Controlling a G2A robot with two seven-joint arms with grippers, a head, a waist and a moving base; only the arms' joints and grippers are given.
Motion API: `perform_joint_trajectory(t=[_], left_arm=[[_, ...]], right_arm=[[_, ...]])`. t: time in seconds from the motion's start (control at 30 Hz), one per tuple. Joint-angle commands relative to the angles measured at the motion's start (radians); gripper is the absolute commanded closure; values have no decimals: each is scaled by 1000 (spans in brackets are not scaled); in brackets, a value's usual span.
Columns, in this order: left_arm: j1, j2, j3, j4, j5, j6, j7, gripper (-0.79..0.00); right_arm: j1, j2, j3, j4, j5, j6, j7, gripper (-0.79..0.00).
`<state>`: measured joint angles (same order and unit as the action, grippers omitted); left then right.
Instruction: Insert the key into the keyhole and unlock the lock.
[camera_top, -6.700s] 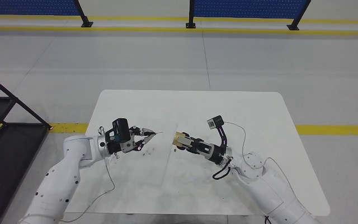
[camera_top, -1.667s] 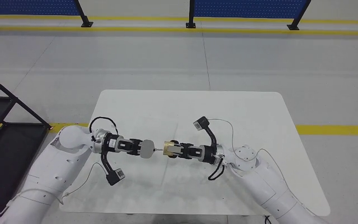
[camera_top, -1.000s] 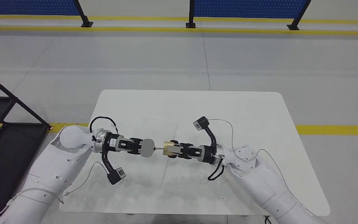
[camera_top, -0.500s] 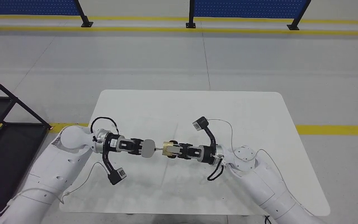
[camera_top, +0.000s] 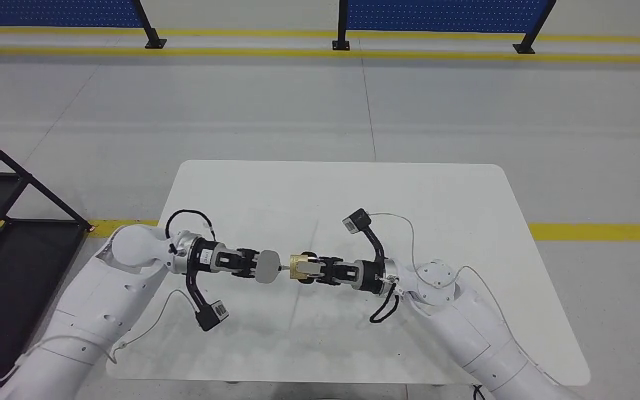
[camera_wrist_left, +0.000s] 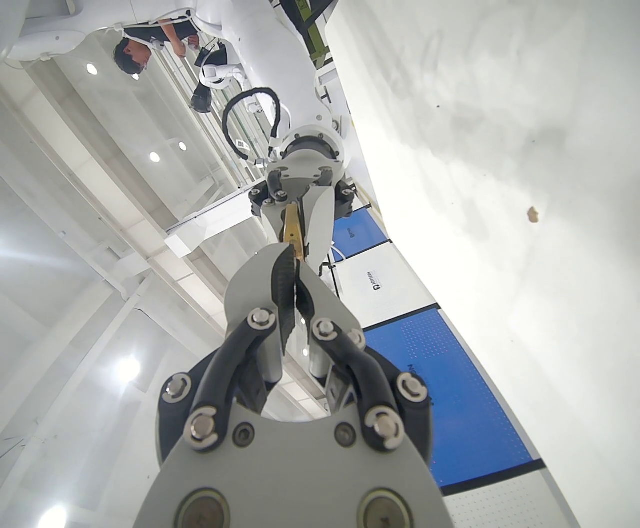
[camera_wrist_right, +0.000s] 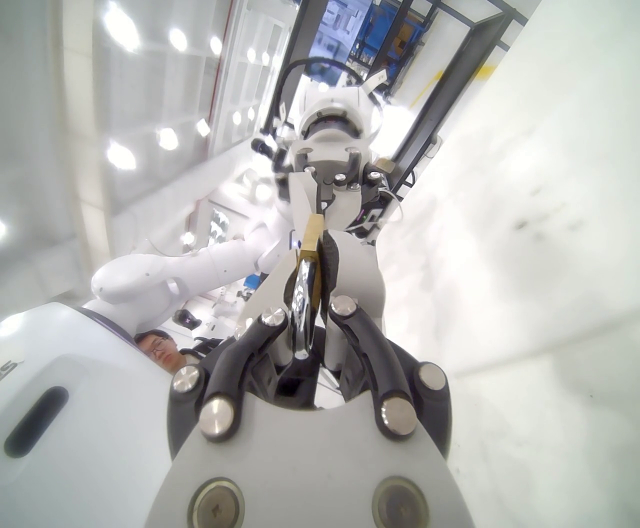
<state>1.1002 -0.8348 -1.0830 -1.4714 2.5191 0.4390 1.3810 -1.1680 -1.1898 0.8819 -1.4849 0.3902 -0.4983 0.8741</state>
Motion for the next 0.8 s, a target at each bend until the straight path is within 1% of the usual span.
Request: perform_joint_trajectory(t=[0.0,0.77], left_arm=[[-3,-1,3,0,-2,0,0,0],[-24,-12,38,13,2,9,-9,0]], right_arm=[[0,0,0,0,0,0,0,0],[0,0,0,0,0,0,0,0]])
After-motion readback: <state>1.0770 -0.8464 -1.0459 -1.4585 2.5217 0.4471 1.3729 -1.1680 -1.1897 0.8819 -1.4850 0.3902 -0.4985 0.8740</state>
